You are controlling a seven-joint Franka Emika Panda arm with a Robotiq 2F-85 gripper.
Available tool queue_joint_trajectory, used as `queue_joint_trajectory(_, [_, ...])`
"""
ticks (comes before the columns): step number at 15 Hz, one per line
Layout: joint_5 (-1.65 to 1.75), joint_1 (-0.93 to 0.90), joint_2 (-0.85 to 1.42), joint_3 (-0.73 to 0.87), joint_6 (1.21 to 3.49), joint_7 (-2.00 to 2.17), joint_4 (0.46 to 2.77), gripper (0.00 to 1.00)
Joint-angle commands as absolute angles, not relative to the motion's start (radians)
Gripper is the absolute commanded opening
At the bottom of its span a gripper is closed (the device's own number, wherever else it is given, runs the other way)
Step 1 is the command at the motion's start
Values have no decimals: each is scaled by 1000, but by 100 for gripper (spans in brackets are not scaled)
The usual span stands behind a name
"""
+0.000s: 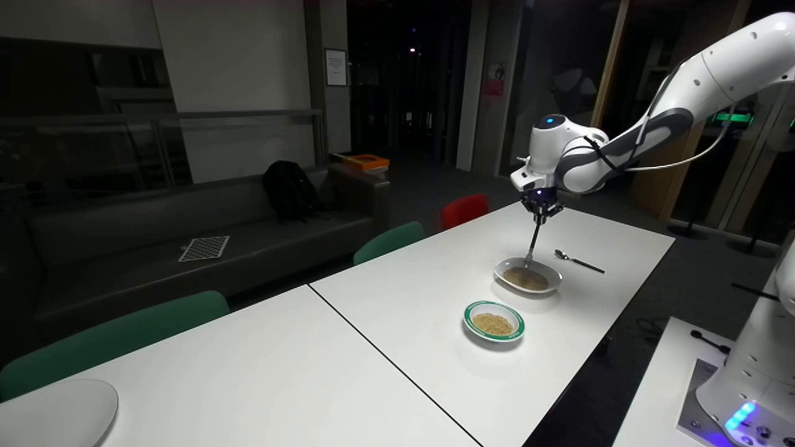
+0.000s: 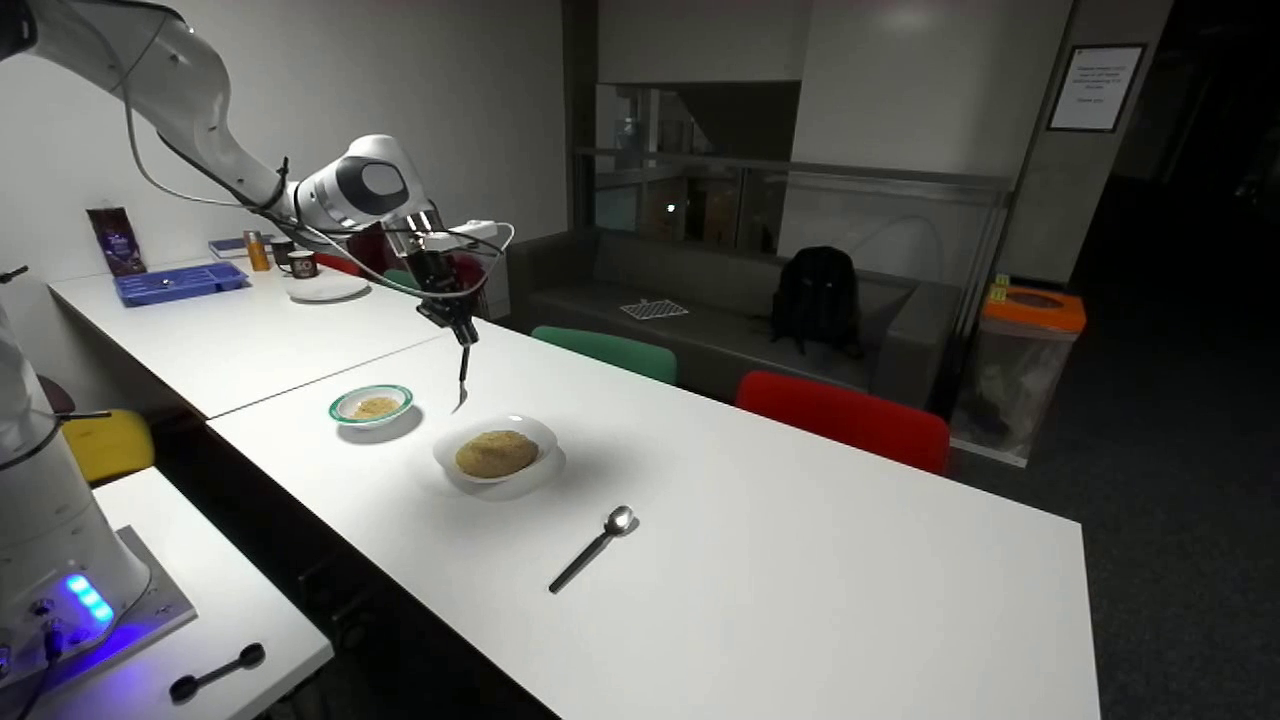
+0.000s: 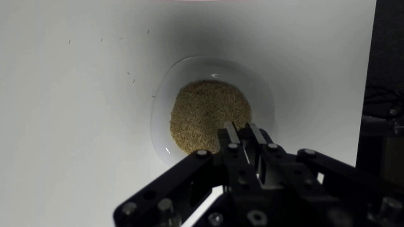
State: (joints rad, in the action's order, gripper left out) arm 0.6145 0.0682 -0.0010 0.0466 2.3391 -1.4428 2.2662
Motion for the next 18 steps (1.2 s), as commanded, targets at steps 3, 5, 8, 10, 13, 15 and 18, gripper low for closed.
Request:
queue_joint_trajectory(3, [760, 80, -24, 76, 2332, -1274, 2292, 3])
queue_joint_trajectory(5, [722, 75, -1, 75, 2334, -1308, 2274, 3])
queue_joint_trajectory(8, [721, 76, 6, 76, 2334, -1306, 2275, 11])
queue_joint_trajectory(10, [721, 75, 9, 74, 2334, -1306, 2275, 11])
queue_joint_trajectory(13, [721, 75, 10, 74, 2334, -1306, 2275, 11])
queue_joint_trajectory(15, [725, 76, 8, 75, 2340, -1301, 2276, 3])
queue_joint_trajectory(18, [761, 77, 5, 76, 2351, -1279, 2279, 3])
